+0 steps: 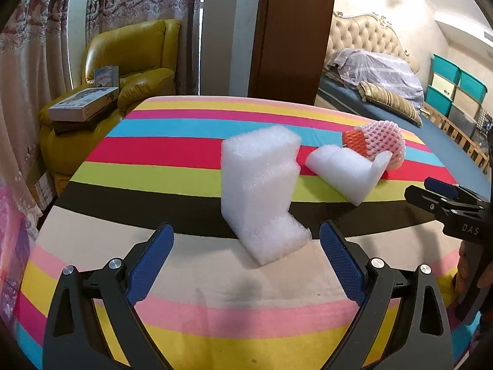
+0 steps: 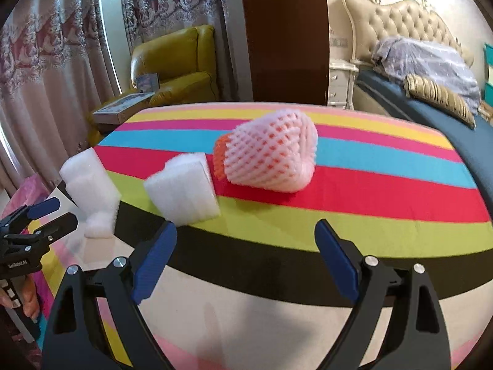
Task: Collect trash
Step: 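Grasp the white foam block with the left tool while the right tool grasps the pink foam net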
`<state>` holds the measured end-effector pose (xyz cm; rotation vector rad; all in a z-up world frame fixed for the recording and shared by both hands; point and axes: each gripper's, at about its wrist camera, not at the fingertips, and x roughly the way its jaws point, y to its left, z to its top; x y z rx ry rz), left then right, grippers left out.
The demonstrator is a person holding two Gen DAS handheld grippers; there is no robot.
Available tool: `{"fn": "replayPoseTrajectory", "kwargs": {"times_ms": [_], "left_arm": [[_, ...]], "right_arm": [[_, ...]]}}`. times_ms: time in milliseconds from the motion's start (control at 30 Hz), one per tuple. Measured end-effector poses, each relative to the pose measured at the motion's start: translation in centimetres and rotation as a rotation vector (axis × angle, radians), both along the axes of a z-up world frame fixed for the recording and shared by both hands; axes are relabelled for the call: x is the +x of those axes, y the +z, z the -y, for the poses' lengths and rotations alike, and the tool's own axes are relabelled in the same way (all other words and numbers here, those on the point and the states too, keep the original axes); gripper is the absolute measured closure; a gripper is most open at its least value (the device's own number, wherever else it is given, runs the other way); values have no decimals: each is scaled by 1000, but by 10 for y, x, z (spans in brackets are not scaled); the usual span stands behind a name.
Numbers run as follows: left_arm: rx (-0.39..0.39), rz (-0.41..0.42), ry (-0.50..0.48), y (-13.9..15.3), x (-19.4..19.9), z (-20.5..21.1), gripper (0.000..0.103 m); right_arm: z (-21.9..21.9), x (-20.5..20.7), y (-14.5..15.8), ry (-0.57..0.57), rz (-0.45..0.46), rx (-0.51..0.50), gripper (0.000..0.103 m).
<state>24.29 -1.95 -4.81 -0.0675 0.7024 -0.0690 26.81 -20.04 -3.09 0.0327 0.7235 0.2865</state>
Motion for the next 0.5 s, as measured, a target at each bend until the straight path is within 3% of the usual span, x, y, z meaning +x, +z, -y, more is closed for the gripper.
{"fn": "replayPoseTrajectory", "kwargs": {"times_ms": [200,500], "left_arm": [[-30,-12,15,-1,5,-8,14],[-48,-32,7,-2,25,-3,14]], "right_arm": [[9,13,9,-38,34,-19,15],[16,65,12,-50,8,30,15]]}}
